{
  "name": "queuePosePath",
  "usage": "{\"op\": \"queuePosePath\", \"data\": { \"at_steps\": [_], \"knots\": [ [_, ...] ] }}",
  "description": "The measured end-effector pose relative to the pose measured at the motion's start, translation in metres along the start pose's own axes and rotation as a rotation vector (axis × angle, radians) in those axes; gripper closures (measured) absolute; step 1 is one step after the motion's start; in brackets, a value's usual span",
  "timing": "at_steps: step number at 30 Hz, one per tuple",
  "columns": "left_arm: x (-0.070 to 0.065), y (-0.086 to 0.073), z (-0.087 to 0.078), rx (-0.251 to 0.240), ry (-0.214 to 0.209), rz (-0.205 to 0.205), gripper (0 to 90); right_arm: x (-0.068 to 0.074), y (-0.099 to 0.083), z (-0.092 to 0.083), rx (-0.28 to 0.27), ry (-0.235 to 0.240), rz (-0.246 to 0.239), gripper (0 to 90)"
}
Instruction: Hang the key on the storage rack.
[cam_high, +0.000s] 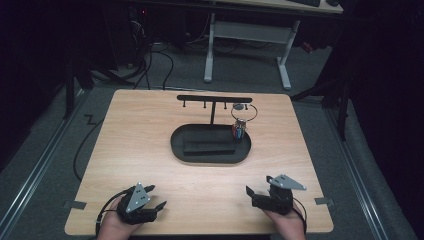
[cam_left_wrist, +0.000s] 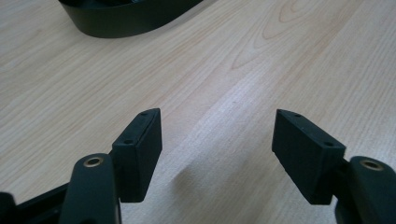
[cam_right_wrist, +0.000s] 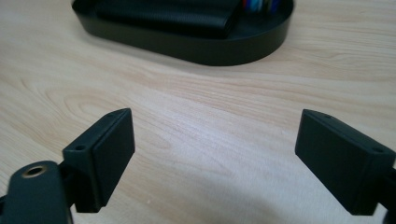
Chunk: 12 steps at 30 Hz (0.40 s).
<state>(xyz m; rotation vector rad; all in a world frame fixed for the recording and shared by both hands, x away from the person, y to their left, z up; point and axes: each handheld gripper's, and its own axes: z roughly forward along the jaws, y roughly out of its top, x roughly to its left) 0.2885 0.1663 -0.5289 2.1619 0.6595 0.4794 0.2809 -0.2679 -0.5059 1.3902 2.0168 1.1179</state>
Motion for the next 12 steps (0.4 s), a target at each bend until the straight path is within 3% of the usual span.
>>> {"op": "queuePosePath", "data": {
  "at_steps": [2,4,6,9,12],
  "knots": [
    [-0.001,0.000,0.000,0.006,0.002,0.006,33.8,0.001,-0.015,-0.008,-0.089,-0.009,0.042,13.5],
    [-0.003,0.000,0.000,0.004,0.003,0.004,33.7,0.002,-0.014,-0.015,-0.106,0.024,0.024,12.0],
    [-0.003,-0.001,-0.001,0.004,0.010,0.000,33.7,0.002,-0.015,-0.013,-0.094,0.005,-0.010,12.5],
    [-0.003,-0.001,-0.004,0.001,0.020,0.000,33.7,-0.001,-0.015,-0.008,-0.077,0.027,0.019,12.5],
    [-0.003,-0.003,-0.009,-0.002,0.030,0.004,33.6,0.001,-0.013,-0.007,-0.087,0.012,-0.001,13.1]
  ]
}}
